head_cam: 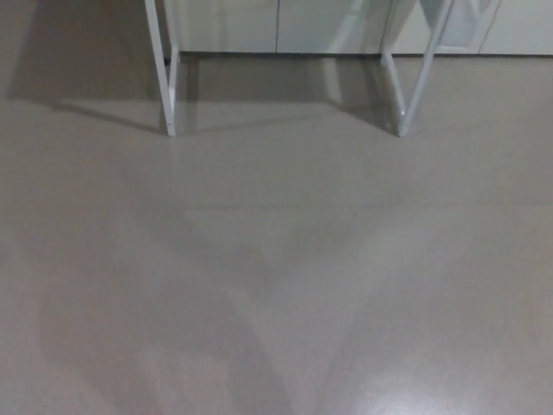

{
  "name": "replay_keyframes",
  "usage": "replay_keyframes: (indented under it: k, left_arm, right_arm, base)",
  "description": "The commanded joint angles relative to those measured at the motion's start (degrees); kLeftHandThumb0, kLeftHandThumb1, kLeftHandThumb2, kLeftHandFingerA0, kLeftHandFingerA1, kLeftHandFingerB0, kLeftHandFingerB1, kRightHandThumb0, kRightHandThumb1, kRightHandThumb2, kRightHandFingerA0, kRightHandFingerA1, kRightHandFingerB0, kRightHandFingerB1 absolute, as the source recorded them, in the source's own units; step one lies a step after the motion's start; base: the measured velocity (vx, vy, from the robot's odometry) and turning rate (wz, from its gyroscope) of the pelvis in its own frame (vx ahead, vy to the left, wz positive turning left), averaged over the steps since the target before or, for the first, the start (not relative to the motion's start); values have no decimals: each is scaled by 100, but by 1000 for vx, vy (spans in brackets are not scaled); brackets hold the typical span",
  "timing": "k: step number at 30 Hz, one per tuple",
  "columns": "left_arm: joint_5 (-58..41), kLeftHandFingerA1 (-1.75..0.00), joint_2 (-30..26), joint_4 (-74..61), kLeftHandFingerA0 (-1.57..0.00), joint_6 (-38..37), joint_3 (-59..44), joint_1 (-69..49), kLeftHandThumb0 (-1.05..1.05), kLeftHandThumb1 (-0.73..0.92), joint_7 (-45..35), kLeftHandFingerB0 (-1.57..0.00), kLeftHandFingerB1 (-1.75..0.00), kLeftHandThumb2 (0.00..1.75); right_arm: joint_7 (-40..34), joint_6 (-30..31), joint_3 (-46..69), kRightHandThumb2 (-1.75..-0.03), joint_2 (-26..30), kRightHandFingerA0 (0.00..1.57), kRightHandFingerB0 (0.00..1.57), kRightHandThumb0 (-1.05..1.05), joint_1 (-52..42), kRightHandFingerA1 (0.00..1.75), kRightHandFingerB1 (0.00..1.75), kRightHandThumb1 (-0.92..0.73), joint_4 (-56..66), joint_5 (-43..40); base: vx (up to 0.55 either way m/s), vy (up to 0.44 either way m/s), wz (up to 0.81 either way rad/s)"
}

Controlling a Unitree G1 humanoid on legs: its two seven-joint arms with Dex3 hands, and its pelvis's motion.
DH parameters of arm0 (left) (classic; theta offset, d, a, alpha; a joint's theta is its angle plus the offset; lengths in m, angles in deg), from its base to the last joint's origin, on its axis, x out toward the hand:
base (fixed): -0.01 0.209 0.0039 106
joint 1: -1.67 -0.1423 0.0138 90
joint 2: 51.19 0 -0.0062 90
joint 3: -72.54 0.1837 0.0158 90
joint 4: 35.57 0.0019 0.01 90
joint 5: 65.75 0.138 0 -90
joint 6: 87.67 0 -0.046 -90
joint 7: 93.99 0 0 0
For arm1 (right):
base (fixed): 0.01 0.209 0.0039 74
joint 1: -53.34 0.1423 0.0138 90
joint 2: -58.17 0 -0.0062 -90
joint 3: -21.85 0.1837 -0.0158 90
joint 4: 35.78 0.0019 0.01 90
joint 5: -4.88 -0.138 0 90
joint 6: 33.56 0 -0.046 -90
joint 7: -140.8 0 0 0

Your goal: The robot walk towards a table in front and click the button on the base of the boilling pot using its left middle finger

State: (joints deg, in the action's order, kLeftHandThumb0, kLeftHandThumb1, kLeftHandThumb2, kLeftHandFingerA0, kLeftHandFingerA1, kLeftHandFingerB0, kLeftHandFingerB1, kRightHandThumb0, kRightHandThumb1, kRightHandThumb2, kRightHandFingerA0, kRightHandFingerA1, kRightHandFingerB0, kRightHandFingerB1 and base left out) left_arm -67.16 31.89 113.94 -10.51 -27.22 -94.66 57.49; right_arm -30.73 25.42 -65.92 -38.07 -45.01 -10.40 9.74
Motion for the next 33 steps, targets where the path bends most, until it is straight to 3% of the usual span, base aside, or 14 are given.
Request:
replay_keyframes:
  k: [1,3,4,12,13,33]
  left_arm:
    - [84,-48,-89,49,-59,-130,114,-14,-22,50,44,-46,-39,61]
    - [-34,-47,-89,42,-57,-150,44,-71,-14,55,-59,-46,-37,58]
    - [15,-48,-98,27,-60,-171,76,-80,-21,50,-6,-48,-39,60]
    - [32,-49,-97,97,-60,-27,151,51,-19,52,38,-48,-39,60]
    - [74,-47,-95,89,-66,-74,179,41,-14,53,112,-53,-37,56]
    - [427,-45,-210,-26,-68,-686,608,-277,-19,52,472,-49,-36,56]
  right_arm:
    - [-260,-78,-70,-57,126,72,40,-16,19,59,44,-57,-86,141]
    - [-247,-147,-68,-57,107,71,40,-15,-55,59,44,-57,-103,109]
    - [-231,-150,-60,-57,103,71,40,-14,-56,60,44,-57,-109,90]
    - [-304,-175,-69,-56,116,71,41,-15,-14,59,43,-56,-160,105]
    - [-348,-182,-97,-56,127,71,42,-16,-17,59,43,-57,-165,148]
    - [-445,-249,-177,-57,166,71,41,-15,-354,61,43,-59,13,199]
  base:
    - [165,-214,17]
    - [312,-270,24]
    - [437,-298,-87]
    - [310,-188,23]
    - [263,-44,-7]
    - [290,21,2]
